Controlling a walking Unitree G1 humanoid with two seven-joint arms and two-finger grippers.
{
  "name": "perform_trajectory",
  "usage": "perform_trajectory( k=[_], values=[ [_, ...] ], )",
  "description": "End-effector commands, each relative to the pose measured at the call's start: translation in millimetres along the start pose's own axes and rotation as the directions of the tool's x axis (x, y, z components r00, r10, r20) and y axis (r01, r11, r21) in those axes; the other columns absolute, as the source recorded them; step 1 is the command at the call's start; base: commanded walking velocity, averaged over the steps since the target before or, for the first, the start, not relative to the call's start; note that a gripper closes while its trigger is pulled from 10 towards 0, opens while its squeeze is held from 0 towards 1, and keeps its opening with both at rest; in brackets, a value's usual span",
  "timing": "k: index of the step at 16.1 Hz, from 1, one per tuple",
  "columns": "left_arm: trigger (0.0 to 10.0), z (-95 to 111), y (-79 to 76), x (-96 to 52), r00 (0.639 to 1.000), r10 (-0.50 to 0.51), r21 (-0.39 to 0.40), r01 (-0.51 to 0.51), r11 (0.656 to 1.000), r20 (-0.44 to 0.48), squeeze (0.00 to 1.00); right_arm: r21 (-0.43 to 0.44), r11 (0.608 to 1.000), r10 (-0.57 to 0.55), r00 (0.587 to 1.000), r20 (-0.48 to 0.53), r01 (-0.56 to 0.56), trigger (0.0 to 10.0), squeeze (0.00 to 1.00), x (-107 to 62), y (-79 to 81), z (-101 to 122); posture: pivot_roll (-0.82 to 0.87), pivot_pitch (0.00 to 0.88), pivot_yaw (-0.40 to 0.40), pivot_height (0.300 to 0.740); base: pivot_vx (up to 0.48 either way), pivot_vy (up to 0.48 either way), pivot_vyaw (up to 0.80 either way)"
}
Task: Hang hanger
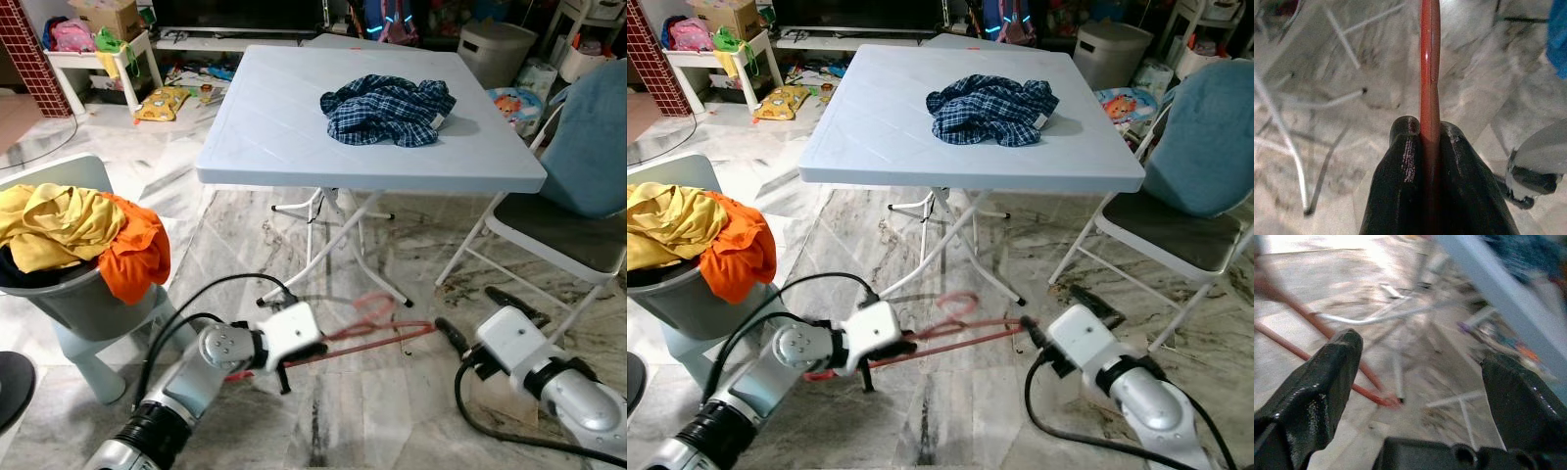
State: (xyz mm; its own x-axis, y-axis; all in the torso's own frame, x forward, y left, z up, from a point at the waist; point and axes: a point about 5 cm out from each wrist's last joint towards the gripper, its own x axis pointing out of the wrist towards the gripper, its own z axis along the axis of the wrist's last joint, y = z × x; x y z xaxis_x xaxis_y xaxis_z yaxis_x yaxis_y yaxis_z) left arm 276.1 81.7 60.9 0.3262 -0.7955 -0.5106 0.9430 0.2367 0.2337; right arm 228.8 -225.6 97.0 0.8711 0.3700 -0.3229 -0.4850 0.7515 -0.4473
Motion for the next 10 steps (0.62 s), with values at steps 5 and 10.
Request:
perform_trajectory(
  k=[5,10],
  values=[
    [10.0,16,-13.4,2.4,0.985,-0.145,0.142,0.130,0.981,0.097,0.00,-0.137,0.906,0.384,0.914,-0.131,-0.400,10.0,0.00,-20.5,15.4,-8,0.03,0.000,-0.061,0.740,0.000,0.000,0.00],
    [10.0,28,-16.1,4.5,0.966,-0.186,0.182,0.152,0.971,0.183,0.00,-0.178,0.854,0.461,0.870,-0.174,-0.488,10.0,0.00,-19.3,19.1,-10,0.02,0.000,-0.051,0.740,0.000,0.000,0.00]
  ],
)
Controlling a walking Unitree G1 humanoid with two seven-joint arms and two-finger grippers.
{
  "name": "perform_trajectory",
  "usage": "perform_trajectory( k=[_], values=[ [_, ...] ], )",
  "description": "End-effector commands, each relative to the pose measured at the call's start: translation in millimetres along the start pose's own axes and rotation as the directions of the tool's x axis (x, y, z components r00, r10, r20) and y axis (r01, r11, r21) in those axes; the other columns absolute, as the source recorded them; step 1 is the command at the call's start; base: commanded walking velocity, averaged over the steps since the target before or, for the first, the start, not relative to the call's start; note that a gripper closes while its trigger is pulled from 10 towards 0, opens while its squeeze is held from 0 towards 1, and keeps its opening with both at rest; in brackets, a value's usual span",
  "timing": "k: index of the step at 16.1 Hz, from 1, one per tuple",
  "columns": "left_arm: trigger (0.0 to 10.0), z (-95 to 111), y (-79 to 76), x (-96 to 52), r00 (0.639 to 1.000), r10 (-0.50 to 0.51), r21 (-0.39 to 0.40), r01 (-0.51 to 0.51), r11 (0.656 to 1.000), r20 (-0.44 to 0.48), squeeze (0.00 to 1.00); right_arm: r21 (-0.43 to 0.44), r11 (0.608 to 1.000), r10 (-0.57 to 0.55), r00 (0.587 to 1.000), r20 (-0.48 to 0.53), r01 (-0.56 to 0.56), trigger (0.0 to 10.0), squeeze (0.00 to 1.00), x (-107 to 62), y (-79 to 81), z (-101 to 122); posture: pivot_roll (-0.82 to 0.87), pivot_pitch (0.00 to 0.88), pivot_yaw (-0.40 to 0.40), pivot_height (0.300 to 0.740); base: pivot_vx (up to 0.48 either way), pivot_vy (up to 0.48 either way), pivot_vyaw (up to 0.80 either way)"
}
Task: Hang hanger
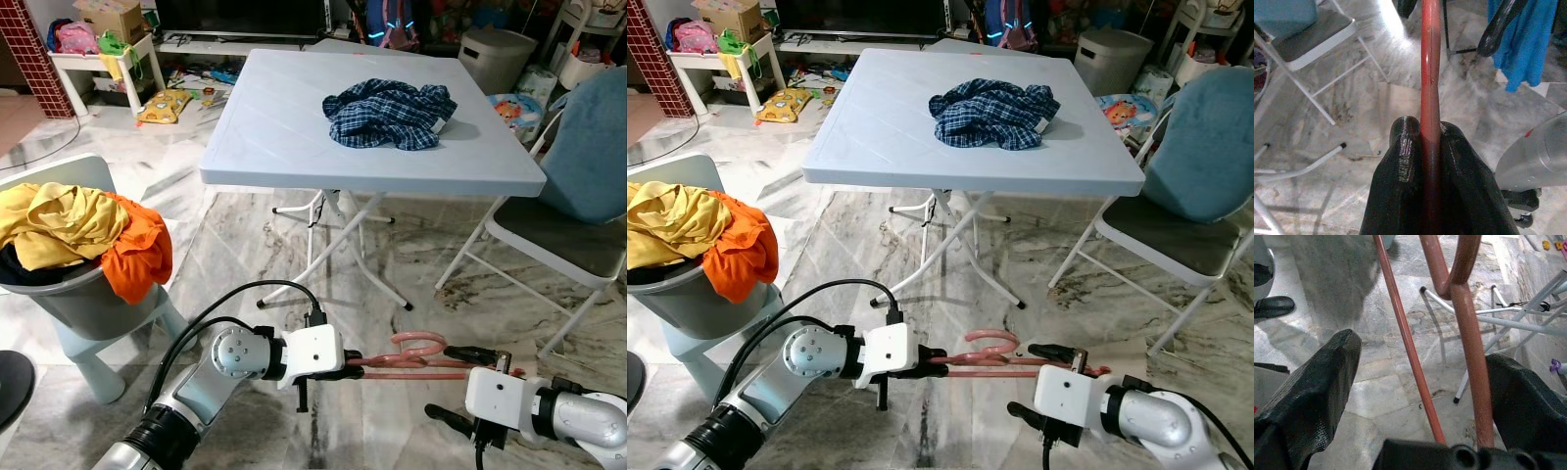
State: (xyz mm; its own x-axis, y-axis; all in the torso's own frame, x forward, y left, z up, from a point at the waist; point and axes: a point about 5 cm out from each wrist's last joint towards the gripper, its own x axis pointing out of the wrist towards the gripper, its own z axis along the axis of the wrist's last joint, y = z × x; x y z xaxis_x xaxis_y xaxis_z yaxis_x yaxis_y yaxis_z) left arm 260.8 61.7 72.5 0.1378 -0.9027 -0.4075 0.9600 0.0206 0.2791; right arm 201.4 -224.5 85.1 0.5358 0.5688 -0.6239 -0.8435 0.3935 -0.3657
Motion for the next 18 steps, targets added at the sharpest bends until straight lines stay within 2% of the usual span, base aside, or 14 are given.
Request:
perform_trajectory(
  k=[1,2,3,4,9,18],
  values=[
    [10.0,8,-0.1,1.0,0.999,-0.021,0.031,0.020,0.999,0.035,0.00,-0.034,0.999,0.030,1.000,-0.006,-0.030,10.0,0.00,1.6,0.6,2,0.02,0.000,-0.047,0.740,0.000,0.000,0.00],
    [10.0,8,-0.8,1.1,0.999,-0.027,0.034,0.026,0.999,0.037,0.00,-0.035,0.999,0.035,0.999,-0.006,-0.036,8.1,0.00,2.6,0.8,2,0.02,0.000,-0.047,0.740,0.000,0.000,0.00],
    [10.0,7,-1.6,1.4,0.999,-0.034,0.040,0.033,0.999,0.036,0.00,-0.034,0.999,0.040,0.999,-0.005,-0.040,2.7,0.00,3.5,0.7,2,0.02,0.000,-0.046,0.740,0.000,0.000,0.00],
    [10.0,7,-2.2,1.6,0.999,-0.040,0.048,0.039,0.998,0.034,0.00,-0.041,0.998,0.045,0.999,-0.013,-0.046,0.0,0.00,3.9,-0.1,2,0.02,0.000,-0.046,0.740,0.000,0.000,0.00],
    [10.0,4,-4.6,1.8,0.998,-0.055,0.072,0.053,0.996,0.028,0.00,-0.091,0.995,0.031,0.997,-0.074,-0.038,0.0,0.00,-2.3,-13.1,0,0.02,0.000,-0.044,0.740,0.000,0.000,0.00],
    [10.0,1,-6.6,4.0,0.997,-0.073,0.090,0.071,0.993,0.020,0.00,-0.164,0.980,0.082,0.981,-0.175,-0.112,0.0,0.00,-13.0,-17.6,-6,0.01,0.000,-0.042,0.740,0.000,0.000,0.00]
  ],
)
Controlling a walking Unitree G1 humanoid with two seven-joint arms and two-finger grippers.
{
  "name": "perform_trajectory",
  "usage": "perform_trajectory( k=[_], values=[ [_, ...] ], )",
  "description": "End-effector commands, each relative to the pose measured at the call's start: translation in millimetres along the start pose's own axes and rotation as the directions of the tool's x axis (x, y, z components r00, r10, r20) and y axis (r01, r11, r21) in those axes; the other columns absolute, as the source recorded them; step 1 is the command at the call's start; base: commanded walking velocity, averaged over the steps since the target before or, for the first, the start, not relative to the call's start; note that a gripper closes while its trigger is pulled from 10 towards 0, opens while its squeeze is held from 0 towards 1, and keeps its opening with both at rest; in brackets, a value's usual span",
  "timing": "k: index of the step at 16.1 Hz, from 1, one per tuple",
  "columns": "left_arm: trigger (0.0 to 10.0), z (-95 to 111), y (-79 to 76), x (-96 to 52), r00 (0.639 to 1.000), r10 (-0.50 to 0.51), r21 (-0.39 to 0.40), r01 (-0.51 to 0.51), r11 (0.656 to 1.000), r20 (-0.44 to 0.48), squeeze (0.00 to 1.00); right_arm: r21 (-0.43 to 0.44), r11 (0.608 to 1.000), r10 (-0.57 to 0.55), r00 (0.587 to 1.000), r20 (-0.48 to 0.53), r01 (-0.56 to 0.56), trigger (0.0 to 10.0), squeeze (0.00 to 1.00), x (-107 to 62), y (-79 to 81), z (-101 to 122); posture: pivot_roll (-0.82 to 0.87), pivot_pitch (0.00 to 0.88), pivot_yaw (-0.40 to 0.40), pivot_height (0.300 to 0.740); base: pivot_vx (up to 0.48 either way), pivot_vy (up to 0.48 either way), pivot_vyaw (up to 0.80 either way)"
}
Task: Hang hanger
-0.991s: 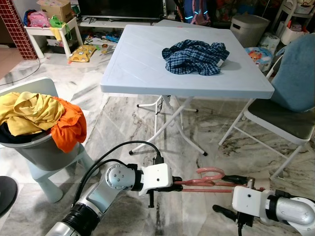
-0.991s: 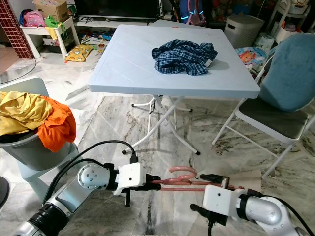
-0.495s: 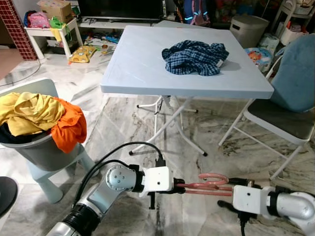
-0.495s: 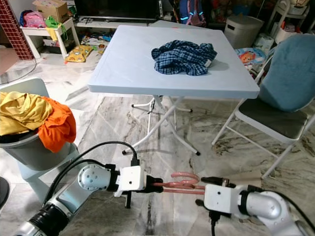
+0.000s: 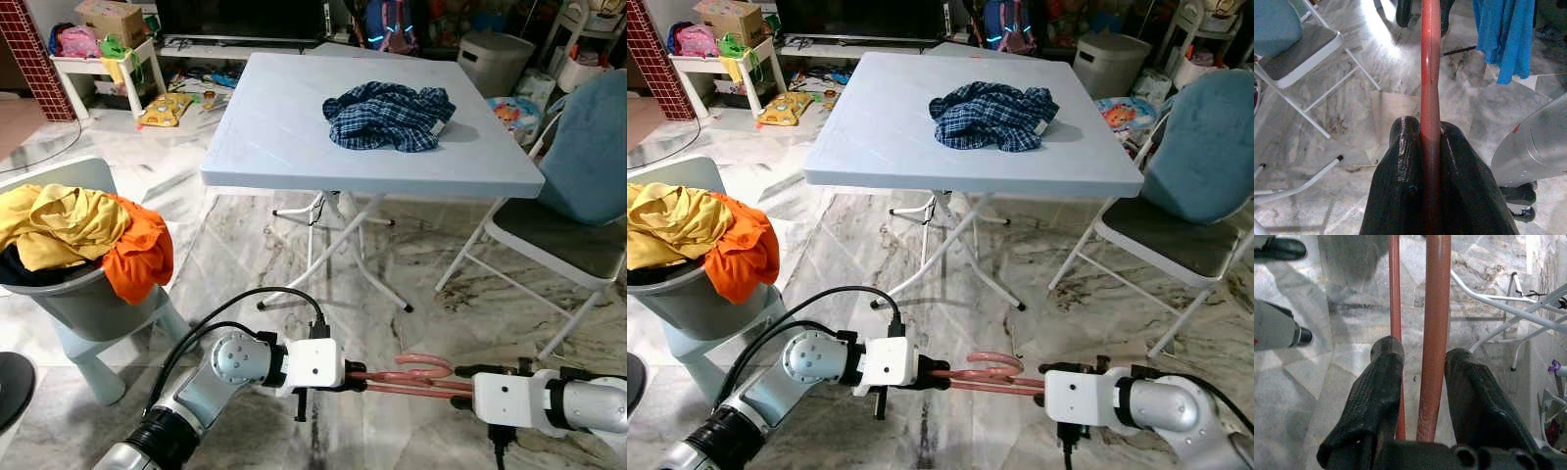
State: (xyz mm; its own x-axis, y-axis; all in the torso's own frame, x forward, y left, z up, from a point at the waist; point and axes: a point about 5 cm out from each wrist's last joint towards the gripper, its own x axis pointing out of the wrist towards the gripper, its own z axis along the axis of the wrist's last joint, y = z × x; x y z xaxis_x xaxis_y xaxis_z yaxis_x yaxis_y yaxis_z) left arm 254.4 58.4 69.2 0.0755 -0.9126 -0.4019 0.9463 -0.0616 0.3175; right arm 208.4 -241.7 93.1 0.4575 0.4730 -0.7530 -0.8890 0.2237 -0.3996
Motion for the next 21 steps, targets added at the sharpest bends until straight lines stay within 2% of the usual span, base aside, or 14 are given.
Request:
perform_trajectory(
  k=[1,9,10,11,18,21],
  values=[
    [10.0,1,0.9,0.7,1.000,-0.015,0.018,0.015,1.000,-0.003,0.00,-0.020,1.000,0.011,1.000,-0.016,-0.011,0.0,0.00,-2.4,-2.1,-1,0.01,0.000,-0.043,0.740,0.000,0.000,0.00],
    [10.0,2,2.1,2.6,1.000,-0.014,0.017,0.014,1.000,0.002,0.00,-0.019,0.998,0.060,0.997,-0.051,-0.061,0.0,0.00,-2.0,4.4,-6,0.01,0.000,-0.047,0.740,0.000,0.000,0.00],
    [10.0,2,2.4,2.5,1.000,-0.007,0.007,0.007,1.000,0.002,0.75,-0.017,0.998,0.060,0.997,-0.051,-0.061,0.0,0.00,-1.9,4.2,-7,0.01,0.000,-0.047,0.740,0.000,0.000,0.00],
    [10.0,1,3.0,2.2,1.000,-0.006,-0.011,0.006,1.000,-0.006,1.00,-0.016,0.998,0.059,0.997,-0.052,-0.059,0.0,0.00,-1.7,4.4,-7,0.01,0.000,-0.047,0.740,0.000,0.000,0.00],
    [10.0,5,6.5,1.0,1.000,0.014,0.000,-0.014,1.000,0.008,1.00,0.009,1.000,0.027,0.996,-0.080,-0.026,0.0,0.00,2.9,13.7,-18,0.01,0.000,-0.046,0.740,0.000,0.000,0.00],
    [10.0,9,18.2,-4.4,0.990,0.135,-0.049,-0.133,0.990,0.039,1.00,0.001,0.999,-0.047,0.986,-0.161,0.048,0.0,0.00,1.4,8.9,-33,0.01,0.000,-0.048,0.740,0.000,0.000,0.00]
  ],
)
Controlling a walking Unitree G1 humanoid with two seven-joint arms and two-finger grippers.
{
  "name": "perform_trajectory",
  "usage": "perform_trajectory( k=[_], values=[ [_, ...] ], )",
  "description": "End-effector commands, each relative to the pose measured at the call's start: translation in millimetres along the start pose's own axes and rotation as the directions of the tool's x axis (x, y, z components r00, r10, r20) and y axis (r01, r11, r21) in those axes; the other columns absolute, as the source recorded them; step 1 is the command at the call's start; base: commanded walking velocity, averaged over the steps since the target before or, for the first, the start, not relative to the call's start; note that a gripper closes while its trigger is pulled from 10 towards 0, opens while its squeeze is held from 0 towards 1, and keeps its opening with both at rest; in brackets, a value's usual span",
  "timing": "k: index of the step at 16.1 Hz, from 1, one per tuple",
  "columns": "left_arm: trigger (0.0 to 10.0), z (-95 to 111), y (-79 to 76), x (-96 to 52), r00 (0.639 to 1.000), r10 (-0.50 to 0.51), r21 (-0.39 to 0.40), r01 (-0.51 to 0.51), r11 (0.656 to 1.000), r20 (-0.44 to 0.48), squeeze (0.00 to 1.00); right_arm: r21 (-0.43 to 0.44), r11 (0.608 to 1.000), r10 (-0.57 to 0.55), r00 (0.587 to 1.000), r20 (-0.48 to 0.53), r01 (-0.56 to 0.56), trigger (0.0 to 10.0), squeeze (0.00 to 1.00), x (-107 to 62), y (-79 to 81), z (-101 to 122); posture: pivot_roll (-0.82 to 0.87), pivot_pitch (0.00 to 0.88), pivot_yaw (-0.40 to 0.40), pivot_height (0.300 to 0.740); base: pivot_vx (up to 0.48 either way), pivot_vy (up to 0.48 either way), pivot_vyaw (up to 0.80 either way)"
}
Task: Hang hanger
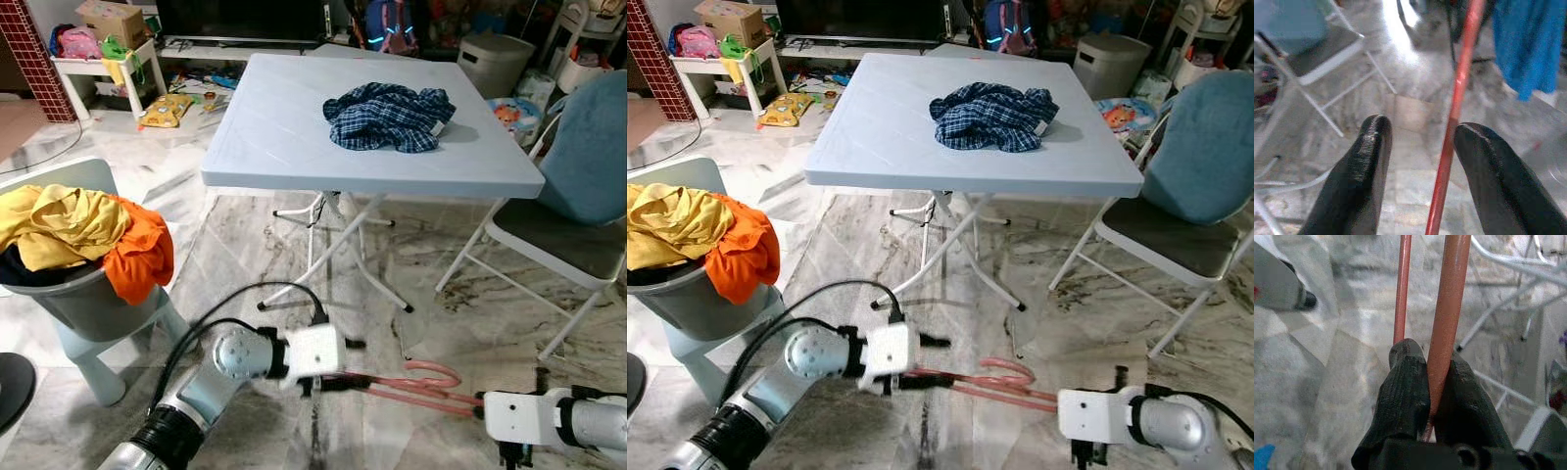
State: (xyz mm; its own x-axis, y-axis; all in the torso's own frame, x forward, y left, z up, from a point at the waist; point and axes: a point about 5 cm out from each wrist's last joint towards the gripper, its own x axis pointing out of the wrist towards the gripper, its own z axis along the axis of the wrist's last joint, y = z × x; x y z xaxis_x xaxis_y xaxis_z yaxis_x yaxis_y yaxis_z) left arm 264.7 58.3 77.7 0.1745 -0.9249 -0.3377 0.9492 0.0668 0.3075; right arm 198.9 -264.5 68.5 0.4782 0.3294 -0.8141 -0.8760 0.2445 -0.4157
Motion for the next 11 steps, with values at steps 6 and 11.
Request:
perform_trajectory(
  k=[6,11],
  values=[
    [10.0,13,6.0,-4.0,0.958,0.258,-0.227,-0.225,0.947,0.127,1.00,0.164,0.960,-0.206,0.969,-0.134,0.227,0.0,0.00,7.8,-10.2,-23,0.03,0.000,-0.053,0.740,0.000,0.000,0.00],
    [10.0,3,26.4,-8.5,0.807,0.591,-0.267,-0.568,0.779,0.008,1.00,0.425,0.842,-0.293,0.943,-0.160,0.334,7.1,0.00,21.0,14.0,-21,0.02,0.000,-0.046,0.740,0.000,0.000,0.00]
  ],
)
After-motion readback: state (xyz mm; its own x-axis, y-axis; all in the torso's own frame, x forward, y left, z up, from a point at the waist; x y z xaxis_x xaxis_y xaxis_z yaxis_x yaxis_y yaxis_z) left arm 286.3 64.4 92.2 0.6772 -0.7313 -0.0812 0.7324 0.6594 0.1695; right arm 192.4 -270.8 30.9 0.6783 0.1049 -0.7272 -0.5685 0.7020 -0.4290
